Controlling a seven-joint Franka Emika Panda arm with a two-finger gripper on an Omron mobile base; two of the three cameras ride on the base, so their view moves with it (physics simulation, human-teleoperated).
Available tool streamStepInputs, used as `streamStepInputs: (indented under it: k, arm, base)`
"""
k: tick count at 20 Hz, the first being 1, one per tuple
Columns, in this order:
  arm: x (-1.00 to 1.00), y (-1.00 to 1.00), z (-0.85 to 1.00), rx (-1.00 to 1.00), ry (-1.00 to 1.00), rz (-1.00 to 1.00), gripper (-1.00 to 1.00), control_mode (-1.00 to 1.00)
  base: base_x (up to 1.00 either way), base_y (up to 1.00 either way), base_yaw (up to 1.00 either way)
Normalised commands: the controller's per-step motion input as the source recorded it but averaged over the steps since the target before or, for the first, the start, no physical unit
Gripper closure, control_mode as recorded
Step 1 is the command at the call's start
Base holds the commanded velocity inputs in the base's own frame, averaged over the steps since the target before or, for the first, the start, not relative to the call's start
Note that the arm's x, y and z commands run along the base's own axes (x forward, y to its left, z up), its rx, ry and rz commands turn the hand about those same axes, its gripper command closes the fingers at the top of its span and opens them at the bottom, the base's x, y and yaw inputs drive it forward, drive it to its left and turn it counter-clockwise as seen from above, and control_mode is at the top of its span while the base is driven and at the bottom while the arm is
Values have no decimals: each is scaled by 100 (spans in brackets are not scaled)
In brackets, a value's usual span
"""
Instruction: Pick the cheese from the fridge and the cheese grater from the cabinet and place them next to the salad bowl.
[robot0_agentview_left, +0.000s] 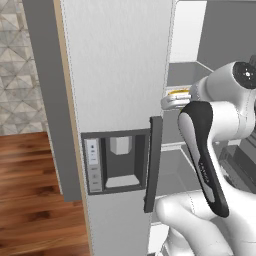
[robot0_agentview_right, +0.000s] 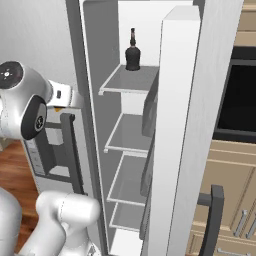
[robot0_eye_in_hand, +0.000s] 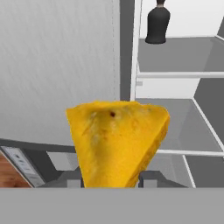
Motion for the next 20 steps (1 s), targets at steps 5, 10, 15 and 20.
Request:
streamStepInputs:
  k: [5, 10, 15, 20]
  arm:
    - [0, 0, 0, 0, 0, 0, 100, -100]
    - [0, 0, 0, 0, 0, 0, 100, -100]
    - [0, 0, 0, 0, 0, 0, 100, -100]
    - [0, 0, 0, 0, 0, 0, 100, -100]
  base:
    - [0, 0, 0]
    - [0, 0, 0]
    - [0, 0, 0]
    - [0, 0, 0]
